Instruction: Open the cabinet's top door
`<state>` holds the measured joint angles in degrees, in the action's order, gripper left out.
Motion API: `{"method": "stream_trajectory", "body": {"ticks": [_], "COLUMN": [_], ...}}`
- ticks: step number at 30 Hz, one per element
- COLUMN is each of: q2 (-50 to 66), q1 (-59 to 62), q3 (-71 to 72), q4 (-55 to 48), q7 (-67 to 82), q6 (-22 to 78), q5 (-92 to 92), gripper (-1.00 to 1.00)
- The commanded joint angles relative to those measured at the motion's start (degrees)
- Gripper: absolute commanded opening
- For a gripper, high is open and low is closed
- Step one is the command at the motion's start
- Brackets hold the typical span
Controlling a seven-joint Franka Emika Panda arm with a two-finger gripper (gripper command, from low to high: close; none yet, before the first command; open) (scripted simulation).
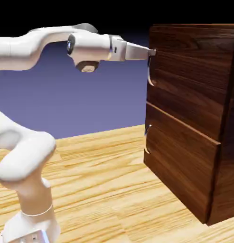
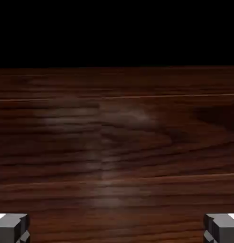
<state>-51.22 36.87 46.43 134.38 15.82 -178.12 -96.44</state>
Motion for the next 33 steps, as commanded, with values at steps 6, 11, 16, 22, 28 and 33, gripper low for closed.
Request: {"method": "stream_trajectory", "body": {"ticks": [6, 11, 16, 22, 28, 33], "q2": [-2.9, -5.3, -7.7, -10.0, -8.8, -9.6], "q1": [5.8, 10.7, 15.5, 20.3, 30.2, 22.0], "q3": [7.2, 13.2, 19.2, 25.1, 29.5, 24.3], "q4": [-4.1, -7.6, -11.0, -14.4, -21.5, -13.2], "q7": [9.0, 16.6, 24.1, 31.5, 30.9, 32.4], "q6": [-0.6, -1.2, -1.7, -2.2, -0.5, 5.1], "q5": [-15.0, -27.4, -39.9, -52.2, -52.4, -52.2], "gripper": [0.0, 0.0, 0.0, 0.0, -1.0, -1.0]}}
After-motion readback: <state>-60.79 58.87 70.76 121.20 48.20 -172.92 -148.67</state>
